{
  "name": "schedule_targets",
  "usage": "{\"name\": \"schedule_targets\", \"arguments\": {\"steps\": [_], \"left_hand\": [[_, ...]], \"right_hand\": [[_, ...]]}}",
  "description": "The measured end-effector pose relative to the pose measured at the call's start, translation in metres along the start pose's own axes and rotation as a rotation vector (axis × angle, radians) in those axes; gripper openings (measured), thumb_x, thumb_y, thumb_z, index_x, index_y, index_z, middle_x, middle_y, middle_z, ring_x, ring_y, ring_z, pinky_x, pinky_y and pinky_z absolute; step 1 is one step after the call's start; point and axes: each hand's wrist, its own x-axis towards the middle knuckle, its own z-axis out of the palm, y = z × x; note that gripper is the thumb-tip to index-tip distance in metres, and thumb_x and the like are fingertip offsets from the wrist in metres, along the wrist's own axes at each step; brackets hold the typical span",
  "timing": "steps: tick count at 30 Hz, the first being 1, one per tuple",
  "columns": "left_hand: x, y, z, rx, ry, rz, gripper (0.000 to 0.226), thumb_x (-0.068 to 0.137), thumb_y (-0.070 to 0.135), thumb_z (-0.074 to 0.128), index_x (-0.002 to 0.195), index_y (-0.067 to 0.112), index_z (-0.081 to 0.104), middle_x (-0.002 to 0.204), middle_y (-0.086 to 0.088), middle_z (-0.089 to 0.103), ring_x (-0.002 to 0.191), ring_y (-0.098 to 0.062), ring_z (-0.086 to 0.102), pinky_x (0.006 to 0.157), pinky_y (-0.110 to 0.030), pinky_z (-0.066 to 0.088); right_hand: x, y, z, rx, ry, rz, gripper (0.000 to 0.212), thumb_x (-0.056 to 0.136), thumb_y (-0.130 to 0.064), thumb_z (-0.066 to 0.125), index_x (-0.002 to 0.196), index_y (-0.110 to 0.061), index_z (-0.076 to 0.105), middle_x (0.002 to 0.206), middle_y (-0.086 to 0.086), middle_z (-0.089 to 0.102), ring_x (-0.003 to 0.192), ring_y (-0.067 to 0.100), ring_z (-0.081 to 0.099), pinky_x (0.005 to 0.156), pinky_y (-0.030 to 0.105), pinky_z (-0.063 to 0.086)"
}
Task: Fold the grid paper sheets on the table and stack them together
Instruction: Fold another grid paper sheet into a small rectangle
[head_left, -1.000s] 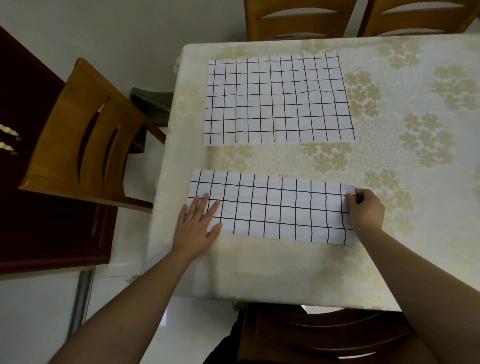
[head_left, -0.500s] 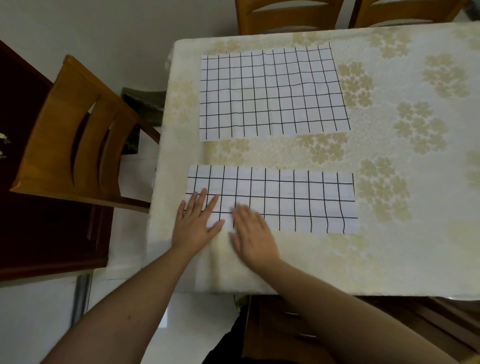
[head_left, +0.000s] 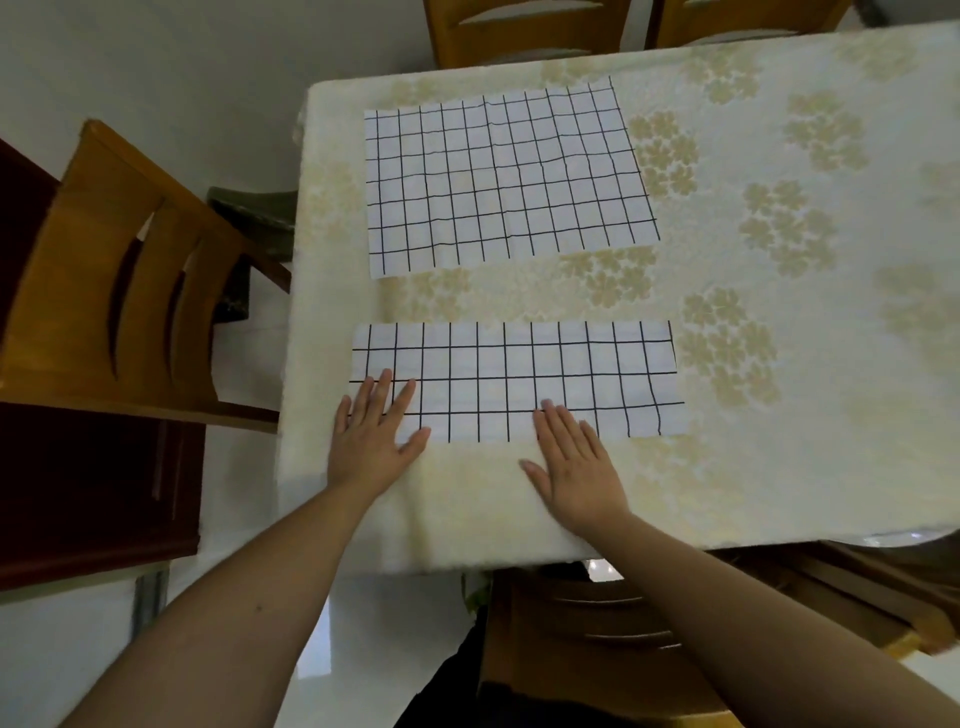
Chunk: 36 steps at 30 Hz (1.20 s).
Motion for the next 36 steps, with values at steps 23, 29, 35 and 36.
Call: {"name": "schedule_targets", "arguments": {"steps": [23,29,35,36], "left_hand": [[0.002,0.002,-0.017,-0.046,-0.182,0.018,0.070,0.093,0.069,0.017,0.149,0.041,-0.014,0.155,0.008,-0.031,0.145,-0.014,-0.025,0.118,-0.041,-0.010],[0.000,0.016,-0.025,0.034,-0.130,0.038,0.067,0.099,0.056,0.022,0.155,0.026,0.001,0.162,-0.005,-0.011,0.149,-0.021,-0.011,0.118,-0.042,-0.009],[-0.008,0.056,-0.031,0.009,0.130,0.267,0.045,0.087,0.040,0.052,0.124,0.016,0.062,0.136,-0.012,0.055,0.126,-0.032,0.052,0.103,-0.047,0.040],[-0.010,0.065,-0.031,0.000,0.147,0.317,0.039,0.080,0.036,0.067,0.114,0.016,0.067,0.127,-0.011,0.061,0.117,-0.031,0.059,0.096,-0.045,0.047]], "right_hand": [[-0.058,0.091,-0.024,0.087,-0.095,0.404,0.073,0.095,-0.059,0.002,0.151,-0.018,-0.019,0.158,-0.001,-0.024,0.145,0.013,-0.021,0.120,0.037,-0.007],[-0.057,0.087,-0.028,0.078,-0.058,0.410,0.071,0.096,-0.058,0.001,0.153,-0.016,-0.010,0.161,0.002,-0.015,0.147,0.016,-0.014,0.120,0.039,-0.006],[-0.042,0.071,-0.034,0.164,0.162,0.386,0.071,0.095,-0.053,0.015,0.153,-0.012,0.018,0.161,0.008,0.015,0.149,0.023,0.007,0.118,0.044,0.002],[-0.039,0.068,-0.035,0.165,0.188,0.363,0.071,0.095,-0.052,0.016,0.152,-0.011,0.022,0.159,0.009,0.020,0.148,0.024,0.011,0.118,0.045,0.004]]}}
